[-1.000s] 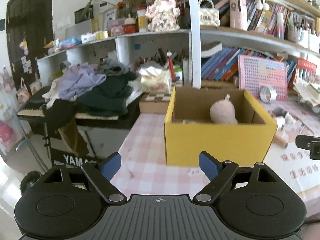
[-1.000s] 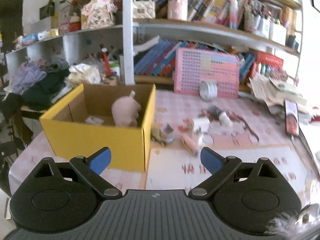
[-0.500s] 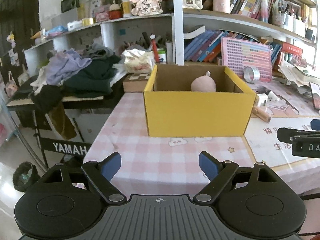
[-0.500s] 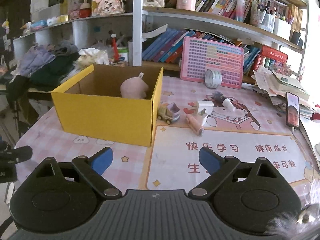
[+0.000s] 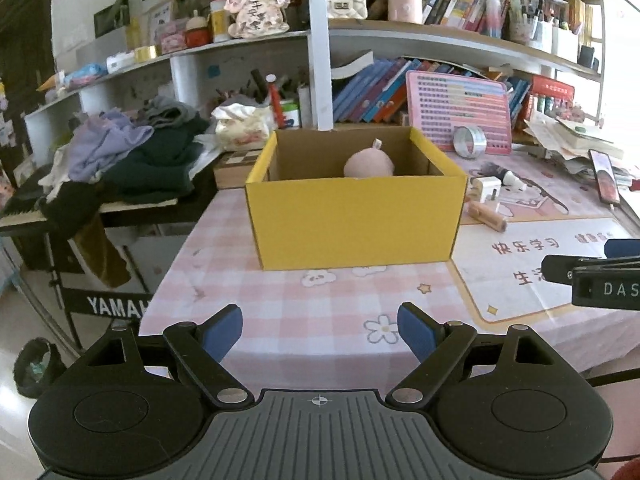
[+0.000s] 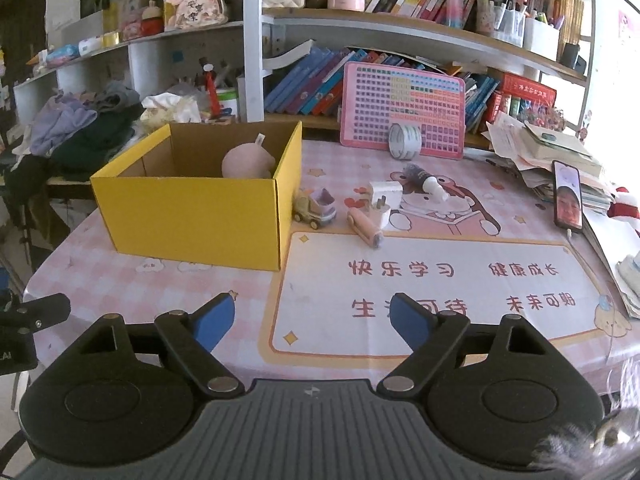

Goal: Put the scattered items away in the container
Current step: 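Withdraw both open tools from the box back over the table, then grasp the pink cylinder with the left tool while the right tool grasps the white-and-navy bottle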

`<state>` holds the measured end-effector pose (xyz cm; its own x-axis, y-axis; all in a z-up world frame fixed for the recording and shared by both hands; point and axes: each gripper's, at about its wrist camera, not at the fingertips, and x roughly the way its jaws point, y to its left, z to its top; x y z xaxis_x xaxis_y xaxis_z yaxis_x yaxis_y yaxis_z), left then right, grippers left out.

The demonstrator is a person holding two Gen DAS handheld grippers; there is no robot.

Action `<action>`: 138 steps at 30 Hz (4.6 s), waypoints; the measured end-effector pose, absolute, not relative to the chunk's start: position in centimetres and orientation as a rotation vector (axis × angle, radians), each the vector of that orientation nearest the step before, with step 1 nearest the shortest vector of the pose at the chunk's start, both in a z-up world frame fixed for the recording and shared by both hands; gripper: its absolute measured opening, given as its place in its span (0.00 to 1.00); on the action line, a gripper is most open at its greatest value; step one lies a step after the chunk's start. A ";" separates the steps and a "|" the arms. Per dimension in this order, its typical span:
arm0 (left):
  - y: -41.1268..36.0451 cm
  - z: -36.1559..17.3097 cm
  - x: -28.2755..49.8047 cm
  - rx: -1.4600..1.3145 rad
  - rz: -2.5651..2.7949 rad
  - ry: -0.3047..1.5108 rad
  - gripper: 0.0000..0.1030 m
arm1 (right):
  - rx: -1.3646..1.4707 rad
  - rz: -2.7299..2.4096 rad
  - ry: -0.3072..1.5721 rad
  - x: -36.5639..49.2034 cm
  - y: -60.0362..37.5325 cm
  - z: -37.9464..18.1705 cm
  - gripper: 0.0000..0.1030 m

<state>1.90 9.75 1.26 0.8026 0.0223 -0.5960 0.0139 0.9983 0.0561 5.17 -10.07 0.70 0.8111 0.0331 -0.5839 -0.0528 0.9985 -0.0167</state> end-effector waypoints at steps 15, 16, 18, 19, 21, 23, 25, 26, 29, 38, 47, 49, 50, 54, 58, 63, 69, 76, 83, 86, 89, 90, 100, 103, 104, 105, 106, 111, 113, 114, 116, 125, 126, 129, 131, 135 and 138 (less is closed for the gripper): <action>7.1 -0.2 2.8 0.062 -0.031 0.747 0.84 | -0.031 0.093 0.763 6.4 -11.9 -1.2 0.83; 7.0 -0.3 2.9 0.058 -0.030 0.754 0.84 | -0.033 0.095 0.769 6.5 -12.0 -1.3 0.83; 7.0 -0.4 2.9 0.048 -0.028 0.764 0.84 | -0.035 0.097 0.777 6.6 -12.1 -1.4 0.83; 6.9 -0.4 3.0 0.045 -0.028 0.767 0.84 | -0.036 0.097 0.778 6.5 -12.3 -1.4 0.83; 6.6 -0.5 3.1 0.046 -0.031 0.771 0.84 | -0.036 0.095 0.779 6.5 -12.5 -1.4 0.83; 6.4 -0.5 3.2 0.048 -0.040 0.771 0.84 | -0.034 0.090 0.782 6.5 -12.8 -1.4 0.83; 6.1 -0.5 3.4 0.050 -0.050 0.775 0.84 | -0.032 0.081 0.784 6.5 -13.0 -1.4 0.83; 6.0 -0.5 3.5 0.051 -0.055 0.778 0.84 | -0.032 0.078 0.785 6.5 -13.2 -1.4 0.83; 5.7 -0.6 3.7 0.052 -0.068 0.786 0.84 | -0.029 0.070 0.783 6.3 -13.4 -1.3 0.83; 4.4 -0.5 4.0 0.082 -0.133 0.778 0.84 | -0.018 0.056 0.779 6.1 -14.1 -1.2 0.84; 2.7 -0.5 4.9 0.113 -0.200 0.775 0.84 | 0.000 0.016 0.781 5.8 -15.3 -1.3 0.84; 2.2 -0.5 5.3 0.120 -0.214 0.773 0.84 | 0.009 0.001 0.779 5.9 -15.8 -1.3 0.84; 2.0 -0.5 5.4 0.123 -0.220 0.773 0.84 | 0.014 -0.006 0.779 5.9 -16.1 -1.3 0.84; 0.9 -0.7 6.3 0.136 -0.248 0.773 0.84 | 0.029 -0.031 0.778 6.4 -17.1 -1.4 0.84; -0.1 -0.8 7.2 0.146 -0.275 0.770 0.84 | 0.033 -0.043 0.775 7.0 -18.1 -1.4 0.84; -1.6 -0.8 8.2 0.155 -0.296 0.760 0.84 | 0.038 -0.059 0.769 7.8 -19.5 -1.3 0.84; -3.4 -1.1 9.5 0.155 -0.319 0.767 0.84 | 0.034 -0.078 0.777 8.7 -21.2 -1.5 0.84; -6.2 -1.8 11.1 0.170 -0.366 0.780 0.84 | 0.036 -0.108 0.796 9.9 -23.7 -2.0 0.84; -9.0 -2.4 13.5 0.190 -0.411 0.791 0.84 | 0.040 -0.129 0.814 12.3 -26.1 -2.3 0.84; -10.1 -2.5 14.6 0.198 -0.427 0.790 0.84 | 0.047 -0.133 0.811 13.6 -27.2 -2.3 0.84; -11.5 -2.5 15.8 0.209 -0.434 0.785 0.84 | 0.044 -0.121 0.805 15.0 -28.1 -2.1 0.83; -11.8 -2.4 16.2 0.208 -0.431 0.783 0.84 | 0.038 -0.114 0.804 15.4 -28.4 -2.0 0.83; -14.9 -1.4 20.8 0.171 -0.345 0.764 0.83 | 0.030 -0.057 0.751 20.4 -33.1 -0.6 0.83; -15.5 -1.4 22.0 0.157 -0.299 0.766 0.82 | 0.029 -0.024 0.735 22.1 -34.1 -0.4 0.83; -15.6 -1.4 22.4 0.151 -0.280 0.770 0.80 | 0.030 -0.011 0.732 22.6 -34.4 -0.5 0.83; -15.6 -1.5 22.7 0.144 -0.262 0.776 0.76 | 0.031 0.001 0.732 23.2 -34.7 -0.5 0.83; -15.6 -1.6 23.1 0.137 -0.243 0.785 0.74 | 0.031 0.015 0.733 23.7 -34.8 -0.6 0.83; -14.9 -2.4 24.8 0.081 -0.144 0.834 0.58 | 0.040 0.084 0.745 26.7 -35.3 -1.5 0.74; -14.6 -2.7 25.5 0.060 -0.112 0.848 0.54 | 0.051 0.107 0.756 27.9 -35.4 -1.8 0.70; -14.5 -2.8 25.8 0.049 -0.095 0.857 0.51 | 0.057 0.120 0.760 28.4 -35.4 -2.0 0.67; -14.3 -3.2 26.4 0.032 -0.069 0.872 0.49 | 0.060 0.147 0.765 29.4 -35.4 -2.4 0.67; -14.3 -4.6 28.9 -0.055 -0.006 0.922 0.42 | 0.028 0.182 0.756 33.8 -35.4 -3.2 0.66; -14.3 -4.7 29.2 -0.060 -0.004 0.925 0.41 | 0.022 0.184 0.755 34.4 -35.4 -3.3 0.66; -14.5 -5.3 30.3 -0.080 0.010 0.942 0.35 | -0.011 0.191 0.741 36.2 -35.3 -3.6 0.66; -14.4 -5.9 30.8 -0.098 0.017 0.961 0.32 | -0.032 0.196 0.730 37.4 -35.1 -3.9 0.65; -14.2 -6.7 31.0 -0.127 0.026 0.993 0.23 | -0.072 0.213 0.718 40.1 -34.5 -4.7 0.63; -13.9 -6.8 31.2 -0.136 0.040 0.988 0.20 | -0.105 0.224 0.718 42.1 -34.2 -5.2 0.61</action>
